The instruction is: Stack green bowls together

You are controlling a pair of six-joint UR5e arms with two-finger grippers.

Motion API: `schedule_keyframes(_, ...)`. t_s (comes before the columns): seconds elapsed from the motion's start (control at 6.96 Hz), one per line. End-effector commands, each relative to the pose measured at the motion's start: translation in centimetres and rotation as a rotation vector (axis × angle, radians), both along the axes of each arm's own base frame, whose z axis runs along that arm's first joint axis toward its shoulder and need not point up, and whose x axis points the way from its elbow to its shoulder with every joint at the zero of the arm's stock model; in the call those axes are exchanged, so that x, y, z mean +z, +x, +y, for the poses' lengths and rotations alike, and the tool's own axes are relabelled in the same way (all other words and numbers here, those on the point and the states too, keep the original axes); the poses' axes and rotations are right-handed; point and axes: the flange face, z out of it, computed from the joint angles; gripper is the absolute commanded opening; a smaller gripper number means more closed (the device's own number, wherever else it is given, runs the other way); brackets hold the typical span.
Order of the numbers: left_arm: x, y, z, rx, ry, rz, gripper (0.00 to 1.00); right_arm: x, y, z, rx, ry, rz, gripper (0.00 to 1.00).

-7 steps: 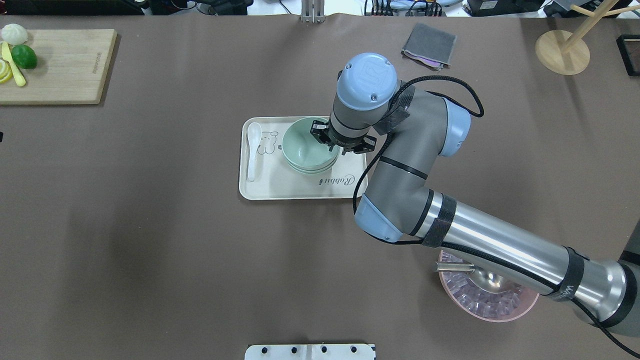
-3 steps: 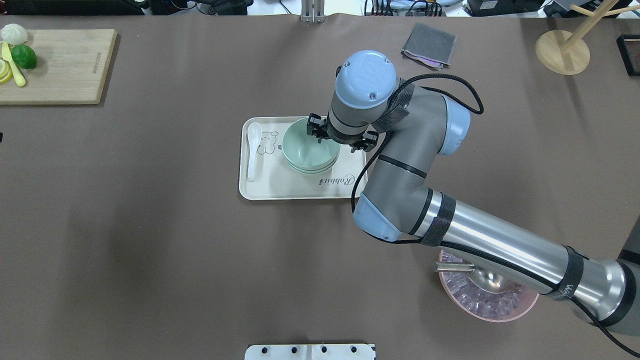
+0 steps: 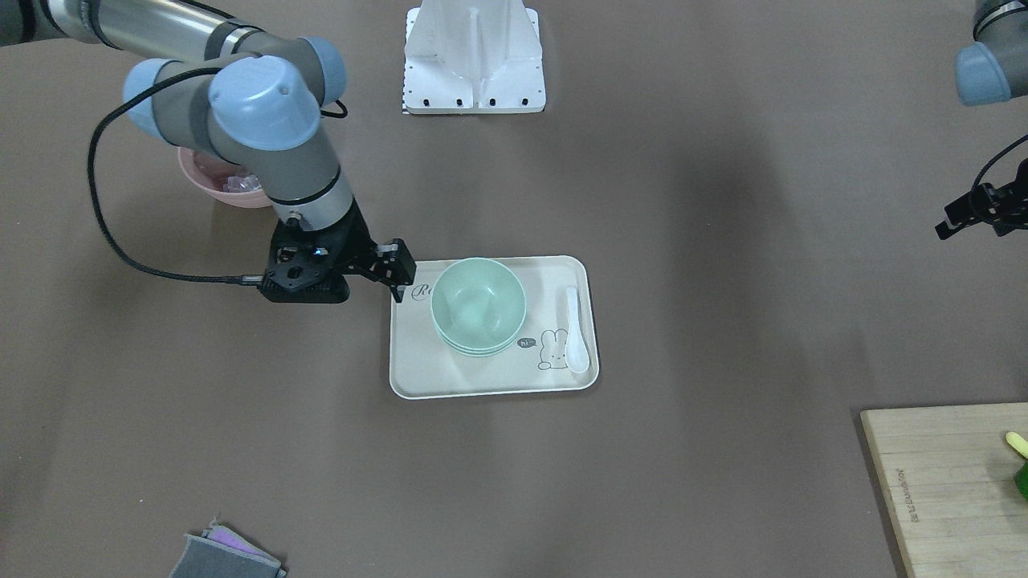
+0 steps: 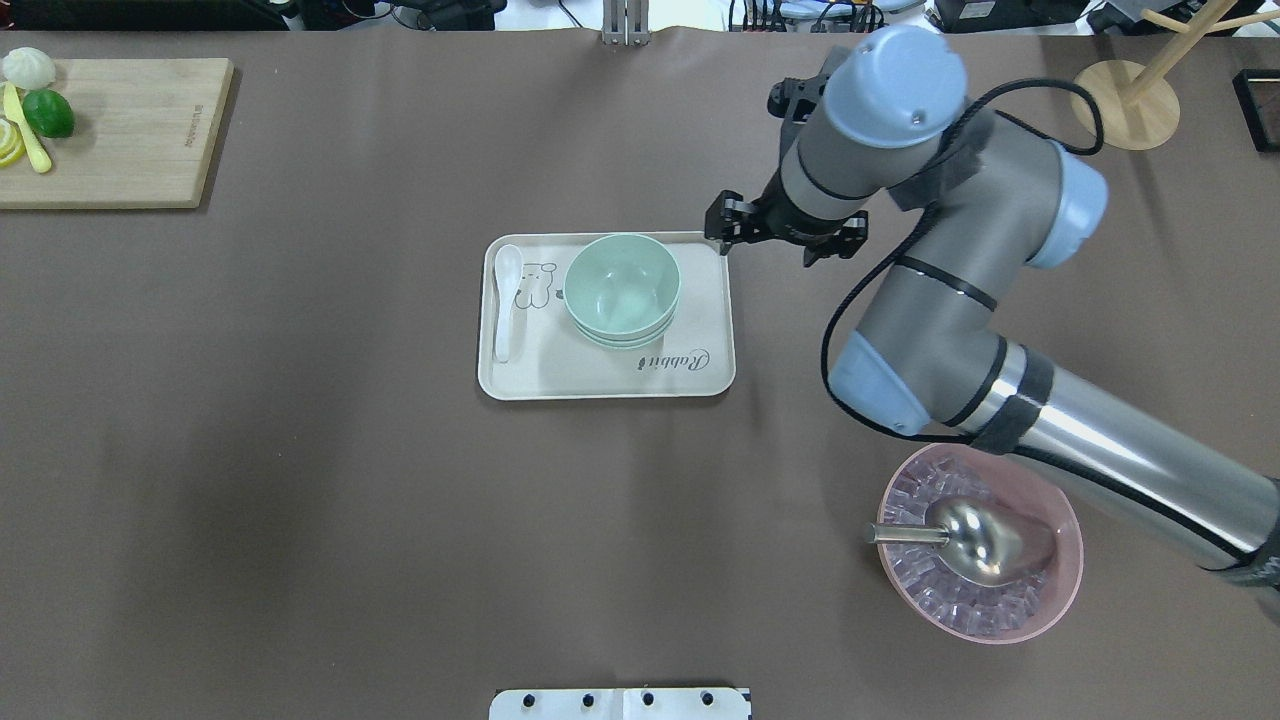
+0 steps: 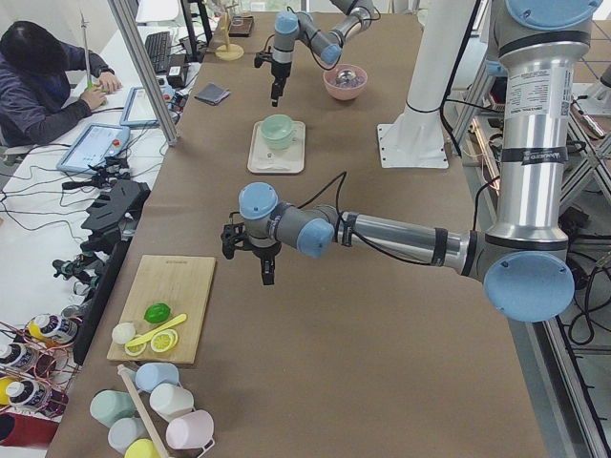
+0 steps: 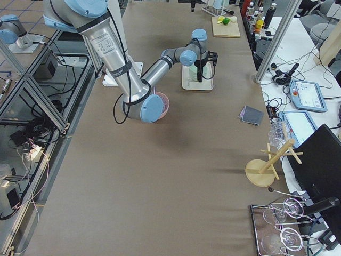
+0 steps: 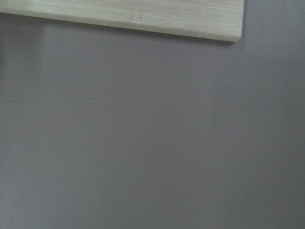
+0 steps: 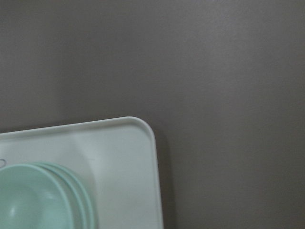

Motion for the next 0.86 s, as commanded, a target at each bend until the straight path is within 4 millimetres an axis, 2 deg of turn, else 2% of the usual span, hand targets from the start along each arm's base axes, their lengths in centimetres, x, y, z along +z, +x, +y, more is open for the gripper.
schedule_keyframes(0.0, 2.3, -7.8, 0.8, 0.084, 0.062, -0.069, 0.98, 6.0, 7.0, -1.0, -0.054, 0.07, 0.062, 0.98)
schedule_keyframes(0.14, 3.0, -10.0, 1.3, 0.086, 0.088, -0.072, 0.98, 8.5, 10.6, -0.7, -0.078, 0.11, 0.091, 0.98)
schedule_keyframes(0.29, 4.9, -11.2, 3.7, 0.069, 0.051, -0.069, 0.98, 10.0, 14.4, -0.5, -0.119, 0.143, 0.086, 0.97)
schedule_keyframes(0.43, 6.4, -11.2, 4.6, 0.067, 0.02, -0.085, 0.98, 12.1, 19.3, -1.3, -0.157, 0.148, 0.057, 0.97)
schedule_keyframes(0.57, 6.9, -11.5, 4.8, 0.068, 0.01, -0.123, 0.98, 16.1, 24.9, -1.1, -0.189, 0.18, 0.085, 0.98)
schedule_keyframes(0.72, 6.7, -11.7, 4.6, 0.069, 0.018, -0.151, 0.98, 20.7, 29.7, -0.1, -0.187, 0.17, 0.128, 0.99)
